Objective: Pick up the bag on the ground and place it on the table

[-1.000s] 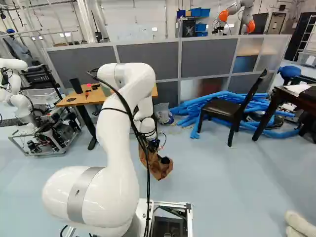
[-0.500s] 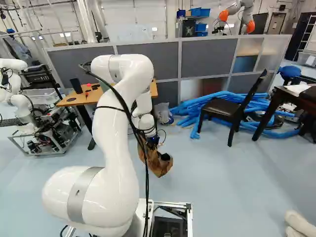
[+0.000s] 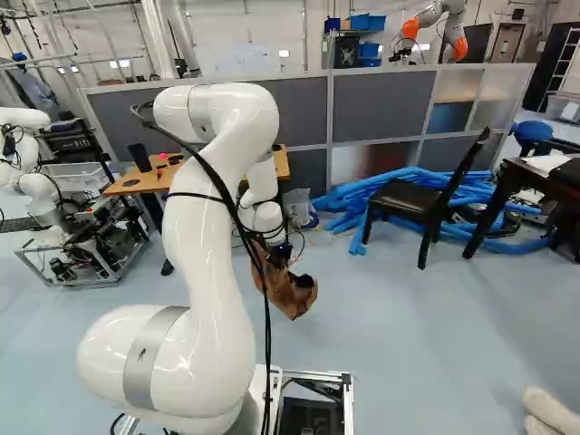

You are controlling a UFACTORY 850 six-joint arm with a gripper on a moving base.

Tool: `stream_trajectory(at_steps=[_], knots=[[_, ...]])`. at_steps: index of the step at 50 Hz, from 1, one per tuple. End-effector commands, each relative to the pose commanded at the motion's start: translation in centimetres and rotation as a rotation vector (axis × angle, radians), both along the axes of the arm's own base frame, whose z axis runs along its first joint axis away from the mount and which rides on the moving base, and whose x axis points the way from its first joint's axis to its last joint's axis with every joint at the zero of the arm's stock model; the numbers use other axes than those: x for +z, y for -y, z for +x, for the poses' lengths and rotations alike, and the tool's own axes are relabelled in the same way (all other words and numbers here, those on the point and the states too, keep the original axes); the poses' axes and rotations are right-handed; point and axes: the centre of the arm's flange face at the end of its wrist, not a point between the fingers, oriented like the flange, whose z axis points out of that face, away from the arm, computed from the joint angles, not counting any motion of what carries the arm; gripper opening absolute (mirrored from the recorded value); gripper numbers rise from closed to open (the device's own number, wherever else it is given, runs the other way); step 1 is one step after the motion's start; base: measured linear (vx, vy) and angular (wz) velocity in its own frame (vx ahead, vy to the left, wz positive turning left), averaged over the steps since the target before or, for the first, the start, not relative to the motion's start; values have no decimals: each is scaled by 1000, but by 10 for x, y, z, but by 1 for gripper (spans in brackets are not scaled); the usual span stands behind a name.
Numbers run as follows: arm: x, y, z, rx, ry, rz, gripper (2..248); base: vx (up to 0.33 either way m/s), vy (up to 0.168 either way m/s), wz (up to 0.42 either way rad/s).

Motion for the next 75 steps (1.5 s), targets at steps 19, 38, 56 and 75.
stream_trajectory(at_steps=[19, 38, 56, 75], knots=[[27, 5, 2, -10, 8, 2, 21, 0, 0, 0], [54, 12, 7, -23, 8, 5, 21, 0, 0, 0], [79, 16, 15, -29, 4, 8, 21, 0, 0, 0], [105, 15, 23, -26, -14, 12, 21, 0, 0, 0]])
